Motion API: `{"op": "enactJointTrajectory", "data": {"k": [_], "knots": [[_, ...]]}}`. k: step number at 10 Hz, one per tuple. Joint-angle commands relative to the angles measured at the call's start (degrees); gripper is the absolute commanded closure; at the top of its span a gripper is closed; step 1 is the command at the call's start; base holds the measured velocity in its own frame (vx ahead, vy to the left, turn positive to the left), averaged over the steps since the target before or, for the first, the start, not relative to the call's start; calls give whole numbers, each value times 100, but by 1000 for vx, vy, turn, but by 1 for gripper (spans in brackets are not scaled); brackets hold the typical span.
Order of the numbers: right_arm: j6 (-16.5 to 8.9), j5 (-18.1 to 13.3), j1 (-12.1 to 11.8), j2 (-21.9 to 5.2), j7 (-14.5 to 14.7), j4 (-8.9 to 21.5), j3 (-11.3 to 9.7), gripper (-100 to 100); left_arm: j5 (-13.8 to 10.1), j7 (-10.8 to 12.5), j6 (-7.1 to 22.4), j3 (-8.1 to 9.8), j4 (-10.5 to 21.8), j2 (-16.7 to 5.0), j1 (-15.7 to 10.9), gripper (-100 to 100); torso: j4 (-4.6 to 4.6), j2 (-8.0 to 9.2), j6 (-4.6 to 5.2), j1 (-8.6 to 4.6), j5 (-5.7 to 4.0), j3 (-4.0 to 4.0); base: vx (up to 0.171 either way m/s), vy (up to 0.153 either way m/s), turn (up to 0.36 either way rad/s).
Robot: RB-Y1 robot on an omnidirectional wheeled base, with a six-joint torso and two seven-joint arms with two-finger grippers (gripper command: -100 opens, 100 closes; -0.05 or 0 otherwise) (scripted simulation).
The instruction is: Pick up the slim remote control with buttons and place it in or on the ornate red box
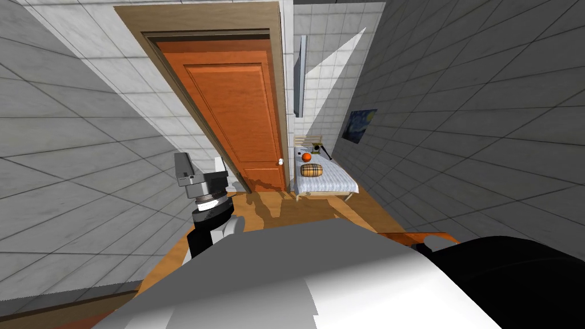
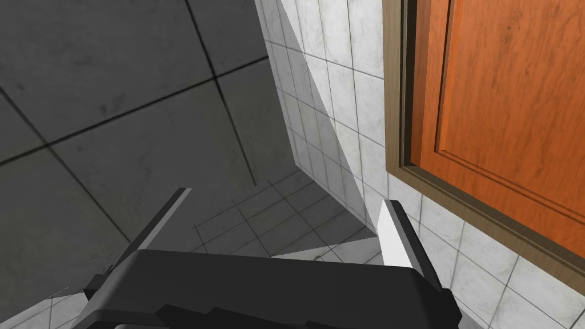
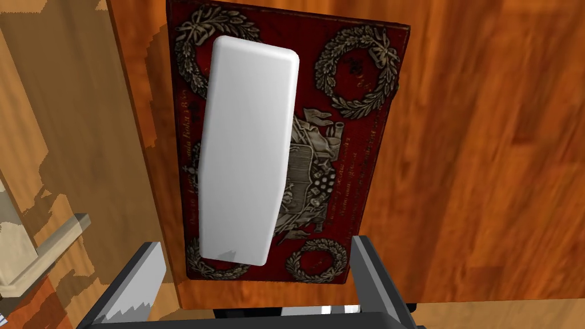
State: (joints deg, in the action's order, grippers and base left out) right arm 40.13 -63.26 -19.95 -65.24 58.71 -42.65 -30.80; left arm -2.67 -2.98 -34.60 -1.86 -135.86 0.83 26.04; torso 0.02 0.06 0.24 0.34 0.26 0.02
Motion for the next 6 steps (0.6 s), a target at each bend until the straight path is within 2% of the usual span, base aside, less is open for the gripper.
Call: {"op": "enactJointTrajectory", "data": {"k": [1,6], "knots": [[0,0,0,0,0,0,0,0,0,0,0,0,0,0,0,0,0,0,0,0,0,0,0,5,2],[-2,-1,1,2,-1,0,-1,0,0,0,0,0,0,0,0,0,0,1,0,-14,-4,1,0,0,0]]}}
